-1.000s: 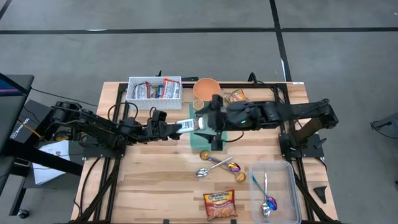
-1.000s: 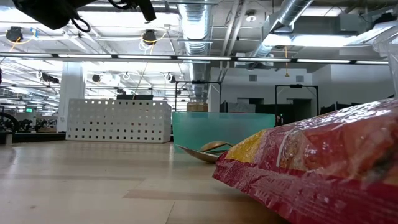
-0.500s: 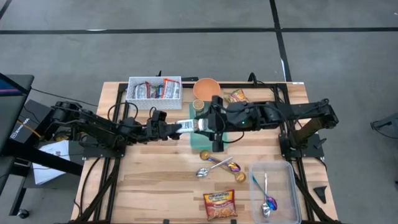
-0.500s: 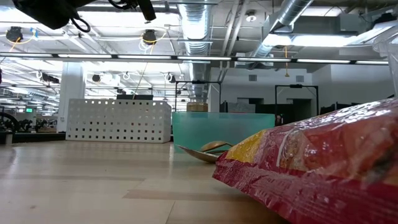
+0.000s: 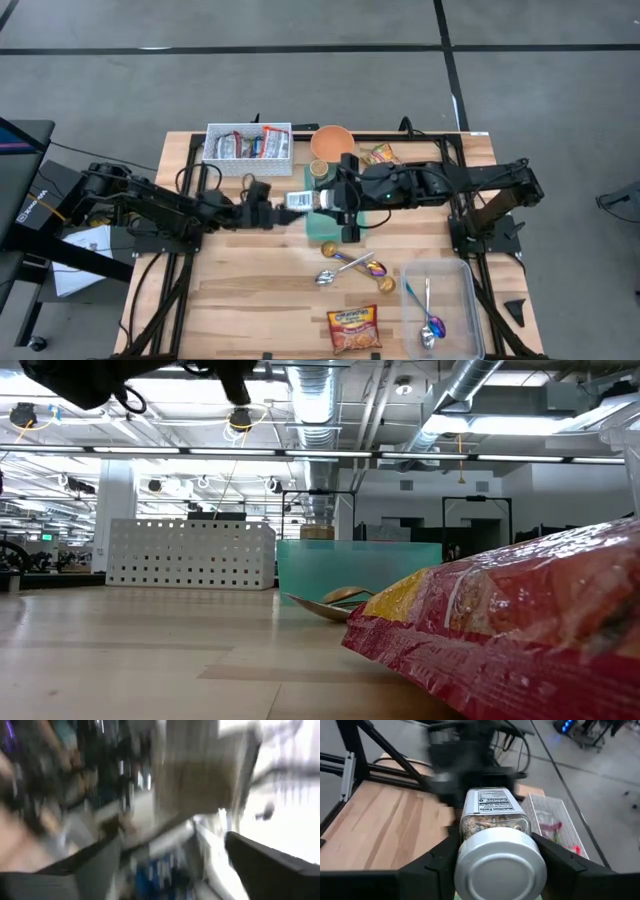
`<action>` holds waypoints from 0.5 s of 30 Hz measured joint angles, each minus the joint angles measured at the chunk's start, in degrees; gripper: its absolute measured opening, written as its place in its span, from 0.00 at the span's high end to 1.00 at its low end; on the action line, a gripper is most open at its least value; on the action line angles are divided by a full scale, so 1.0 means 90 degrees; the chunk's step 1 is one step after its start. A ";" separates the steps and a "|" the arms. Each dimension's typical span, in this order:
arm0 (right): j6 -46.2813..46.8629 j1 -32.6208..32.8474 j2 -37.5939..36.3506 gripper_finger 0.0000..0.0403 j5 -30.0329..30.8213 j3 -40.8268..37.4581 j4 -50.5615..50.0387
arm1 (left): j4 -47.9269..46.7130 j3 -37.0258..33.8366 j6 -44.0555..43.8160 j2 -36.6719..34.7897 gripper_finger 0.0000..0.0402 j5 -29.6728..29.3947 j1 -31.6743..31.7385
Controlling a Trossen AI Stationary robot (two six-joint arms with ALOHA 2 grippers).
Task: Pick & Place Food Item
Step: Put the white seasoning into the blue bin
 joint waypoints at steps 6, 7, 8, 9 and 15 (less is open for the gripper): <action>0.0537 -0.0262 -0.0201 0.51 -0.0011 0.0008 -0.0968 | -0.0166 -0.0132 -0.0072 0.0003 0.12 0.1836 -0.0149; 0.0658 -0.0336 -0.0212 0.51 -0.0078 0.0017 -0.1063 | -0.0063 -0.0145 -0.0032 -0.0025 0.14 0.1957 -0.0190; 0.0784 -0.0432 -0.0239 0.51 -0.0234 0.0017 -0.1266 | 0.0115 -0.0138 0.0058 -0.0045 0.18 0.2017 -0.0229; 0.0929 -0.0538 -0.0261 0.51 -0.0446 0.0008 -0.1532 | 0.0296 -0.0111 0.0177 -0.0060 0.21 0.2046 -0.0249; 0.1614 -0.1091 -0.0138 0.51 -0.1367 0.0022 -0.1841 | 0.0446 0.0125 0.1415 -0.0562 0.47 0.1956 -0.0247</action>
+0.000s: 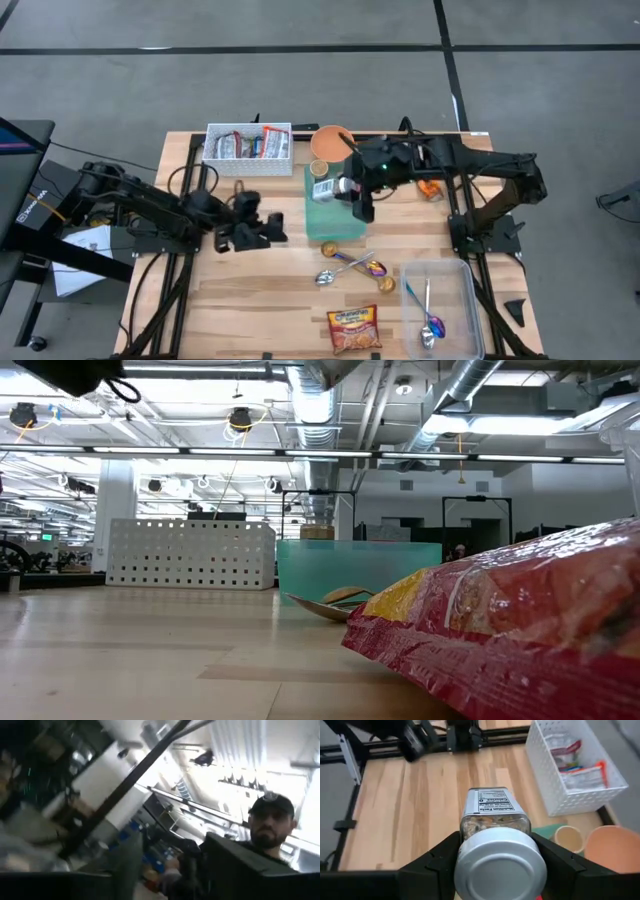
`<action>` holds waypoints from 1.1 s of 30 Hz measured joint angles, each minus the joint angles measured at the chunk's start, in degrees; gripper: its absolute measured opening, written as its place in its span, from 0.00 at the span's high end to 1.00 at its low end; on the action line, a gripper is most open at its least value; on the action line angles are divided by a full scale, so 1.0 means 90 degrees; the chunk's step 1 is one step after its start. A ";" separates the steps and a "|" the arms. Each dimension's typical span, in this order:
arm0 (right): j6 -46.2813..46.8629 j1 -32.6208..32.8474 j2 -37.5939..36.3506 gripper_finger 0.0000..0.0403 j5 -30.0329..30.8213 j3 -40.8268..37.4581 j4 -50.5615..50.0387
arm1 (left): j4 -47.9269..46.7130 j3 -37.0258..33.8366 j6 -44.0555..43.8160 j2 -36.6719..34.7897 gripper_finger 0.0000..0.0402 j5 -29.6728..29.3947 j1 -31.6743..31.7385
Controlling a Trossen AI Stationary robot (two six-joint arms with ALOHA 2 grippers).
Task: Pick & Place Food Item
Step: Put the white seasoning into the blue bin
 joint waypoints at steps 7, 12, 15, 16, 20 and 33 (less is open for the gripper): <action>0.0458 -0.0545 0.0917 0.51 -0.0641 0.0751 -0.1158 | -0.0895 0.0312 0.2062 -0.0976 0.95 -0.0415 0.0000; 0.0241 -0.0770 0.2319 0.51 -0.0807 0.2348 -0.2580 | -0.2364 0.0633 0.3176 -0.1750 0.99 -0.1147 0.0028; 0.0015 -0.0869 0.3164 0.51 -0.0801 0.3235 -0.3241 | -0.2930 0.0727 0.3351 -0.2050 0.99 -0.1392 0.0058; -0.0060 -0.0870 0.3426 0.51 -0.0791 0.3490 -0.3445 | -0.3113 0.0717 0.3385 -0.2185 0.99 -0.1464 0.0070; -0.0185 -0.0881 0.3884 0.51 -0.0678 0.3361 -0.3439 | -0.3325 0.0711 0.3476 -0.2438 1.00 -0.1615 0.0039; -0.0281 -0.0906 0.4683 0.51 -0.0290 0.3308 -0.3350 | -0.3379 0.0706 0.3299 -0.2263 1.00 -0.1639 -0.0015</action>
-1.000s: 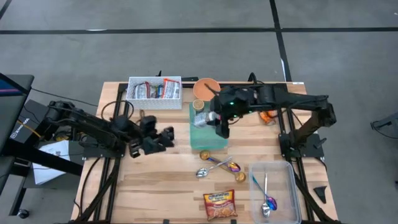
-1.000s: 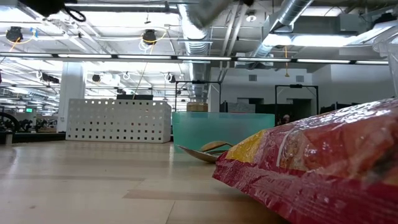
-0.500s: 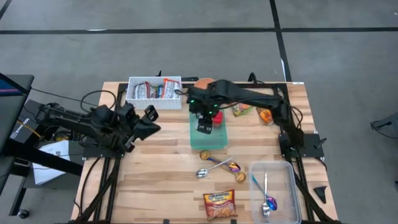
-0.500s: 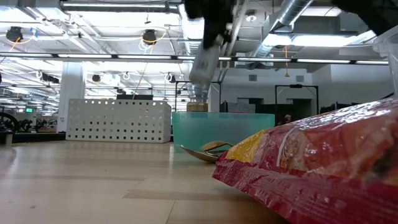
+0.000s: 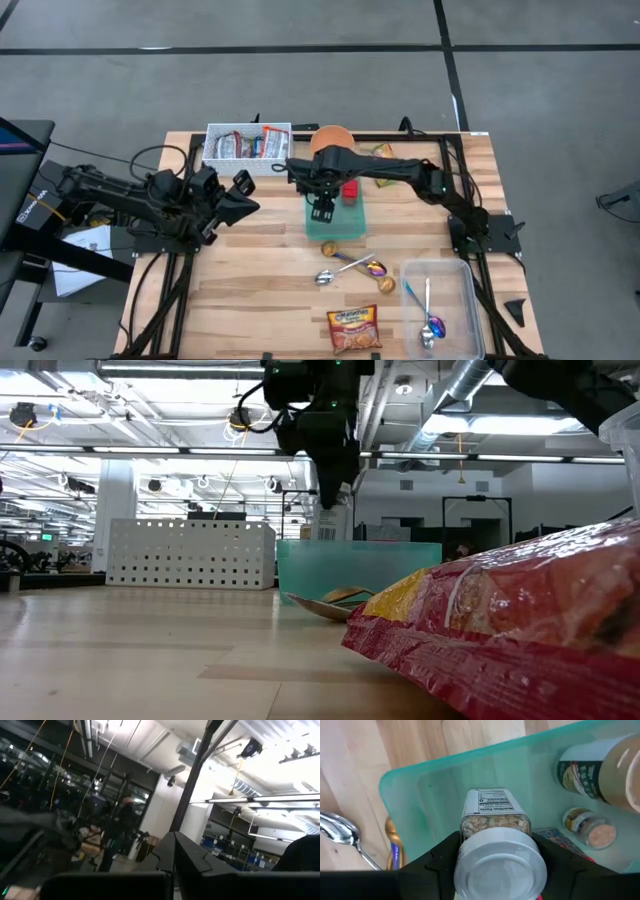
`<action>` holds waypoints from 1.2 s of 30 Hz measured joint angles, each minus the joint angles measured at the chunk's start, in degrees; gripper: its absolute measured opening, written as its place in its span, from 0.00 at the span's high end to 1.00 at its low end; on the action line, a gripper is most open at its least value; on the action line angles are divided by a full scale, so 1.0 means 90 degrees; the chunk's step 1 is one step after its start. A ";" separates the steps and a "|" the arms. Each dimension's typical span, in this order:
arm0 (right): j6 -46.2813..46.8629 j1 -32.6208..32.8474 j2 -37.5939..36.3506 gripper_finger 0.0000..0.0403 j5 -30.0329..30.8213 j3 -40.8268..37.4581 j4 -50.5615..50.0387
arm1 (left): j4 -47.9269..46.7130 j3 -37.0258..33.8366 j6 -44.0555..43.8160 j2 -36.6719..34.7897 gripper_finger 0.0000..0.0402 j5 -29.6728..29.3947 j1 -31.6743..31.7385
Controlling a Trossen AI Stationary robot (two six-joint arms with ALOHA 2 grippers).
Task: Pick & Place Food Item
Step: Put the white seasoning into the blue bin
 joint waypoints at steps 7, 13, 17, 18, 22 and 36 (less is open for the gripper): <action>-0.0102 -0.0133 -0.0007 0.51 -0.0010 -0.0071 0.0059 | 0.0004 -0.0005 -0.0216 0.0154 1.00 0.0000 -0.0025; -0.0207 -0.0299 -0.0007 0.51 -0.0006 -0.0350 0.0148 | -0.0014 -0.0005 -0.0216 0.0167 1.00 0.0000 -0.0075; -0.0325 -0.0355 -0.0012 0.51 -0.0008 -0.0508 0.0322 | -0.0013 -0.0007 -0.0216 0.0167 1.00 -0.0001 -0.0075; -0.0337 -0.0364 -0.0012 0.51 -0.0008 -0.0566 0.0343 | -0.0017 -0.0007 -0.0220 0.0167 1.00 -0.0002 -0.0075; -0.0443 -0.0402 -0.0012 0.51 -0.0008 -0.0773 0.0389 | -0.0017 -0.0007 -0.0238 0.0167 1.00 0.0000 -0.0075; -0.0692 -0.0540 -0.0010 0.51 0.0000 -0.0996 0.0719 | -0.0015 -0.0006 -0.0318 0.0167 1.00 0.0000 -0.0073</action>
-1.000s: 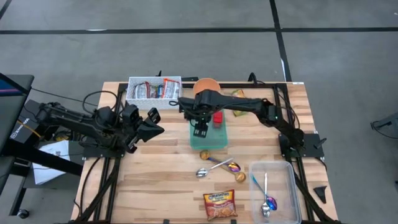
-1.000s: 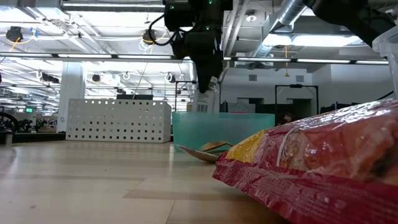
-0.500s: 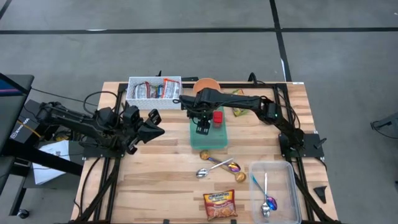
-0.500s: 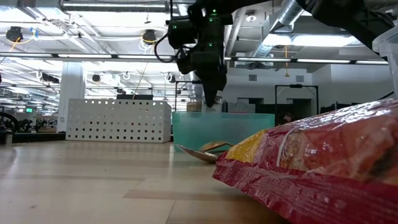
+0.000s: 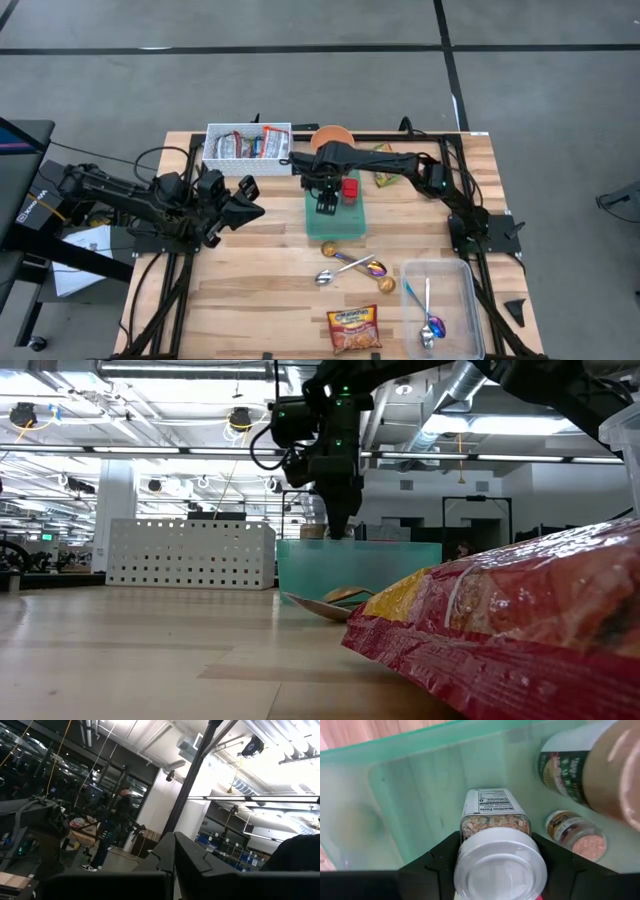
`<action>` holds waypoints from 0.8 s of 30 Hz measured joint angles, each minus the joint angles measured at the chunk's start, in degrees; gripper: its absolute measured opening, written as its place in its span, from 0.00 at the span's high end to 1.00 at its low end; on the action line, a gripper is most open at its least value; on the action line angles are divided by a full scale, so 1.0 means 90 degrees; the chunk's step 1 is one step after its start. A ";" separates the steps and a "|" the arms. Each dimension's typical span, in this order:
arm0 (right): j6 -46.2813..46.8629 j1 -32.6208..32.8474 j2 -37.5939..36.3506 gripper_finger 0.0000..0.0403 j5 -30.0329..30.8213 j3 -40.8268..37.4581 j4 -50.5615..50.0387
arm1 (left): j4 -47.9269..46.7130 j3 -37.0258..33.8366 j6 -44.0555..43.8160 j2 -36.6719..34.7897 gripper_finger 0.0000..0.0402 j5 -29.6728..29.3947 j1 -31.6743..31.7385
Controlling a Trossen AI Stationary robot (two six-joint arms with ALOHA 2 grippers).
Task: Pick & Place Food Item
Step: Put the white seasoning into the blue bin
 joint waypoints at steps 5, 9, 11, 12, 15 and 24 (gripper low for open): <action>-0.0174 -0.0117 0.0000 0.51 0.0089 0.0000 -0.0015 | -0.0001 0.0000 -0.0021 0.0000 1.00 0.0000 0.0000; -0.0336 -0.0148 0.0000 0.51 0.0157 0.0000 -0.0039 | 0.0000 0.0001 -0.0039 0.0000 1.00 0.0000 0.0000; -0.0405 -0.0148 0.0000 0.51 0.0162 0.0000 -0.0043 | 0.0000 0.0001 -0.0039 0.0000 1.00 0.0000 0.0000; -0.0449 -0.0142 0.0000 0.51 0.0158 0.0000 -0.0042 | 0.0000 0.0001 -0.0039 0.0000 1.00 0.0000 0.0000; -0.0571 -0.0126 0.0000 0.51 0.0159 0.0000 -0.0031 | 0.0000 0.0001 -0.0039 0.0000 1.00 0.0000 0.0000; -0.0833 -0.0126 0.0000 0.51 0.0159 0.0000 -0.0026 | -0.0001 0.0001 -0.0041 0.0000 1.00 0.0000 0.0000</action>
